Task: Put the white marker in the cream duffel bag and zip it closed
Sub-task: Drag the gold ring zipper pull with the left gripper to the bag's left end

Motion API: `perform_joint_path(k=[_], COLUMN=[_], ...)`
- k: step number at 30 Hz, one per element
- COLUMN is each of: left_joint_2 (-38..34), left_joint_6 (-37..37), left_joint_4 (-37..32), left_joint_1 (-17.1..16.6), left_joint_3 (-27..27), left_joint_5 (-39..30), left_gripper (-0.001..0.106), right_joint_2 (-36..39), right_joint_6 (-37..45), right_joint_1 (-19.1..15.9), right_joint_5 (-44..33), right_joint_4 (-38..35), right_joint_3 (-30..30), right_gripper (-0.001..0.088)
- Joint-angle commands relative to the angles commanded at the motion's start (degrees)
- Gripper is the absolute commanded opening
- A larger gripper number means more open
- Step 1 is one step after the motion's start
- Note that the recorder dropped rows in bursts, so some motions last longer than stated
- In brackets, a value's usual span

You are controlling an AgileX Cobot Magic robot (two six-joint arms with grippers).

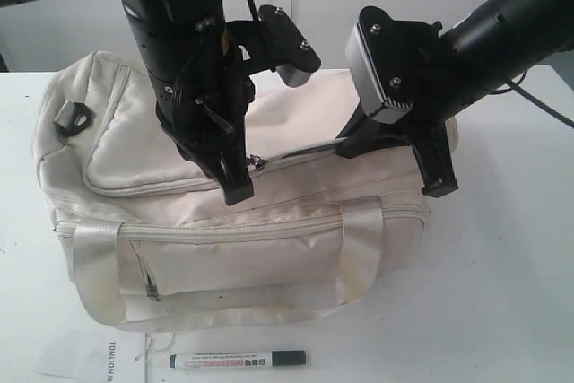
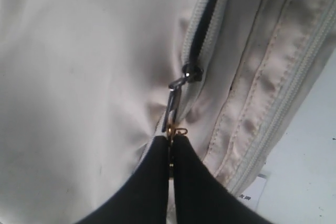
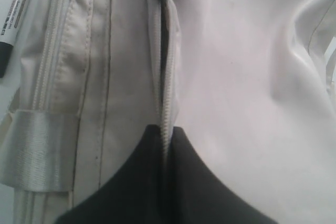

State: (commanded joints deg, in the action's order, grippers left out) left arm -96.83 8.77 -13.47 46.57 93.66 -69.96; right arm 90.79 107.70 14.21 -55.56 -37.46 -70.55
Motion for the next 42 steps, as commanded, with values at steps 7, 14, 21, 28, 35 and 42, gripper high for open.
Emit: perform_joint_path(k=[7,14,21,28,35,42], left_joint_2=[0.87,1.51,5.26,5.98,6.21,6.21], left_joint_6=[0.00,-0.13,-0.14,-0.14,0.61,3.30], left_joint_4=[0.25,0.12,-0.02,-2.85,-3.65,-4.77], left_joint_1=[-1.37,-1.40,-1.40,-1.40,-1.40,-1.40], left_joint_3=[0.00,0.00,0.00,0.00,0.00,0.00], left_joint_5=[0.00,0.00,0.00,0.00,0.00,0.00], left_gripper=[0.000,0.000,0.000,0.000,0.000,0.000], right_joint_2=[0.00,0.00,0.00,0.00,0.00,0.00], right_joint_6=[0.00,0.00,-0.11,-0.11,-0.13,-1.39], right_joint_1=[0.00,0.00,0.00,0.00,0.00,0.00], right_joint_5=[0.32,0.45,0.57,0.57,0.78,0.75], right_joint_4=[0.00,0.00,0.00,0.00,0.00,2.66], right_joint_3=[0.00,0.00,0.00,0.00,0.00,0.00], right_gripper=[0.0000,0.0000,0.0000,0.0000,0.0000,0.0000])
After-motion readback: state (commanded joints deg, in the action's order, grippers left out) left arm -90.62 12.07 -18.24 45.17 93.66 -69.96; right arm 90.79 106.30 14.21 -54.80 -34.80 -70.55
